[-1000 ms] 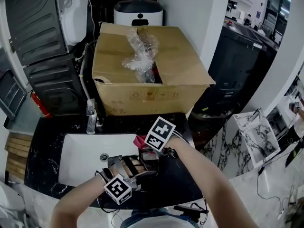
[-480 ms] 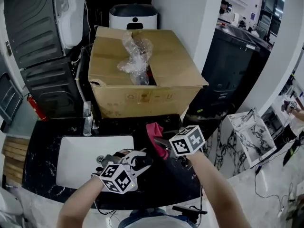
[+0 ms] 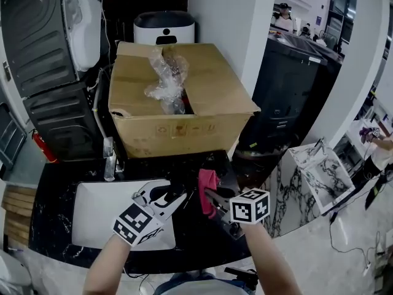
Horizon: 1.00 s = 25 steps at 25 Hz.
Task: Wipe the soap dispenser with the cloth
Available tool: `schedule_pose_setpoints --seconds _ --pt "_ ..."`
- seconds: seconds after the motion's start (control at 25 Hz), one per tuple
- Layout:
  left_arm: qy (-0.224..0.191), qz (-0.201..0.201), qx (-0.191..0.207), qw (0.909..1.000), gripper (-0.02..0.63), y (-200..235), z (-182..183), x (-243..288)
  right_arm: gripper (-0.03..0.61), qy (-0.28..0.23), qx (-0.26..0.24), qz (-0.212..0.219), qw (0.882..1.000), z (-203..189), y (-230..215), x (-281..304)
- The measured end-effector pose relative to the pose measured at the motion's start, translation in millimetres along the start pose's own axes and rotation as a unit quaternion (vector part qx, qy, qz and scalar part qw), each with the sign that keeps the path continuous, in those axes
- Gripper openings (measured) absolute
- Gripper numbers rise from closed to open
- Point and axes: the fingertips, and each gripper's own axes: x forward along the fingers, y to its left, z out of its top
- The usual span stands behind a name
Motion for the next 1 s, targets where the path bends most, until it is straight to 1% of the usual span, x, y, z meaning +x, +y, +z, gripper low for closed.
schedule_pose_setpoints --seconds 0.12,0.2,0.36,0.48,0.56,0.68,0.76,0.84,0.92,1.0 --pt "0.007 0.027 -0.021 0.9994 0.107 11.2 7.5 -1.1 0.048 -0.034 0.018 0.005 0.999 -4.8 5.3 -2.1" --pt "0.011 0.039 -0.028 0.9988 0.107 15.3 11.1 -1.9 0.048 -0.047 0.025 0.013 0.998 -10.5 11.5 -2.2" --pt "0.011 0.058 -0.041 0.9974 0.107 21.7 20.8 -4.3 0.048 -0.078 0.049 0.020 0.996 -15.4 20.0 -0.5" --pt "0.009 0.068 -0.060 0.9959 0.107 24.8 31.2 -5.5 0.048 -0.107 0.071 0.025 0.991 -13.0 22.8 -0.3" --pt "0.005 0.079 -0.078 0.9938 0.107 27.9 39.3 -7.0 0.048 -0.116 0.071 0.030 0.990 -14.0 25.5 3.4" --pt "-0.006 0.095 -0.124 0.9877 0.107 34.9 53.2 -8.6 0.048 -0.113 0.045 0.033 0.992 -19.7 31.7 19.3" --pt "-0.015 0.096 -0.153 0.9835 0.107 36.9 63.8 -7.7 0.048 -0.114 0.032 0.039 0.992 -20.7 38.3 32.5" --pt "-0.029 0.085 -0.170 0.9813 0.107 36.3 73.8 -6.1 0.048 -0.129 0.030 0.049 0.990 -15.6 45.3 41.6" --pt "-0.038 0.071 -0.187 0.9790 0.107 35.9 78.6 -5.0 0.048 -0.159 0.032 0.065 0.985 -3.6 51.6 43.9" --pt "-0.042 0.060 -0.211 0.9747 0.107 36.8 78.1 -4.2 0.046 -0.190 0.033 0.084 0.978 10.6 55.6 41.5"
